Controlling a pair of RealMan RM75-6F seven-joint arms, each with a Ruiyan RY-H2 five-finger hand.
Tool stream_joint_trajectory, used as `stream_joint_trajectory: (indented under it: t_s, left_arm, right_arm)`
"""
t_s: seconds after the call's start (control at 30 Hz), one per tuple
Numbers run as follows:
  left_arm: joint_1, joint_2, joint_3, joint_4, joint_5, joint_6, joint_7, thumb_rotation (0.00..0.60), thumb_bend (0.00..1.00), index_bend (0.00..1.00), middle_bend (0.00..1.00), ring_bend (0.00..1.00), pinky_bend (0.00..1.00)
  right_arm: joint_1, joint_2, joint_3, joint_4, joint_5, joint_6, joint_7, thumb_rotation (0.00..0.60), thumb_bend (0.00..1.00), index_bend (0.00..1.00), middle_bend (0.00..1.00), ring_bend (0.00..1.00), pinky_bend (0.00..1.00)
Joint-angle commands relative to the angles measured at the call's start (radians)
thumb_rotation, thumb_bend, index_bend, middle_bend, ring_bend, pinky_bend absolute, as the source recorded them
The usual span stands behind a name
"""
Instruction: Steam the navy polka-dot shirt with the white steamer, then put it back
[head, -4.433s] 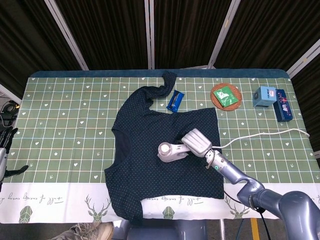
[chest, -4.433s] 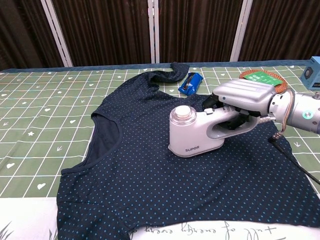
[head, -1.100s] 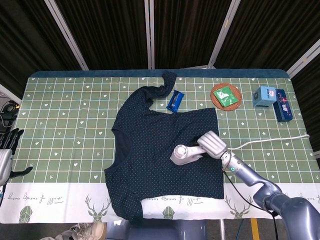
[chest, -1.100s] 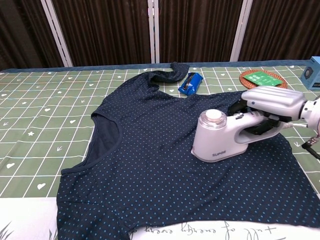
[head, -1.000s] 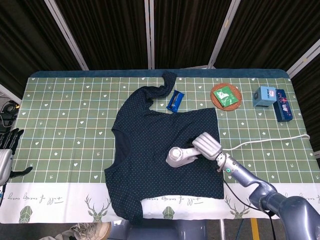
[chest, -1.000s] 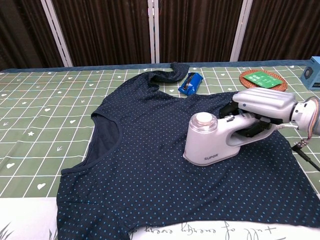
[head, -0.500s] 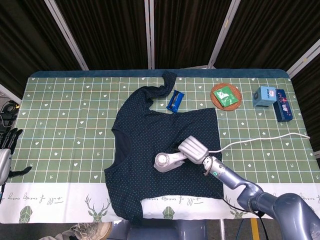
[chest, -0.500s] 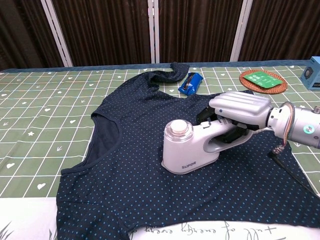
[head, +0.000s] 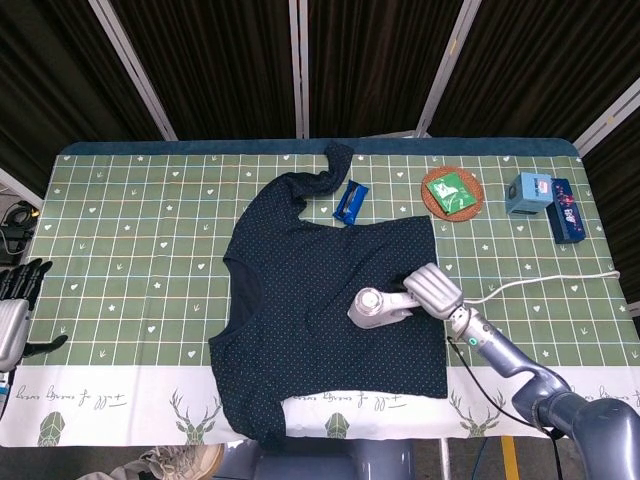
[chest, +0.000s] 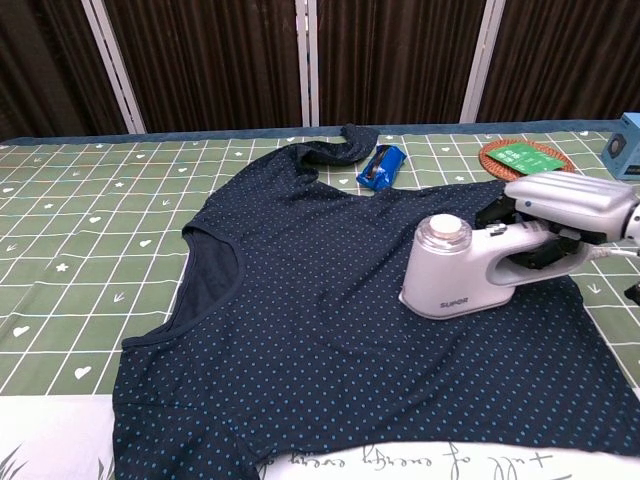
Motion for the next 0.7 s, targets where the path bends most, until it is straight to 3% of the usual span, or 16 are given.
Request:
stream_joint_trajectory:
  t_s: [0.03, 0.4, 0.7]
  left_arm:
    - [0.000, -0.002, 0.001, -0.003, 0.001, 0.002, 0.004, 0.600, 0.00, 0.00, 0.00, 0.00, 0.00]
    - [0.001, -0.003, 0.003, -0.007, 0.005, 0.005, 0.007, 0.600, 0.00, 0.00, 0.00, 0.00, 0.00]
    - [0.004, 0.003, 0.002, -0.013, 0.008, 0.012, 0.000, 0.600, 0.00, 0.00, 0.00, 0.00, 0.00]
  right_arm:
    - [-0.032, 0.001, -0.013, 0.057, 0.010, 0.005, 0.046, 0.600, 0.90, 0.72, 0.62, 0.63, 0.83]
    - [-0.091, -0.011, -0.021, 0.197, 0.018, 0.036, 0.154, 0.600, 0.90, 0.71, 0.61, 0.63, 0.83]
    - [-0.084, 0.012, 0.034, 0.179, 0.048, 0.084, 0.200, 0.600, 0.90, 0.71, 0.61, 0.63, 0.83]
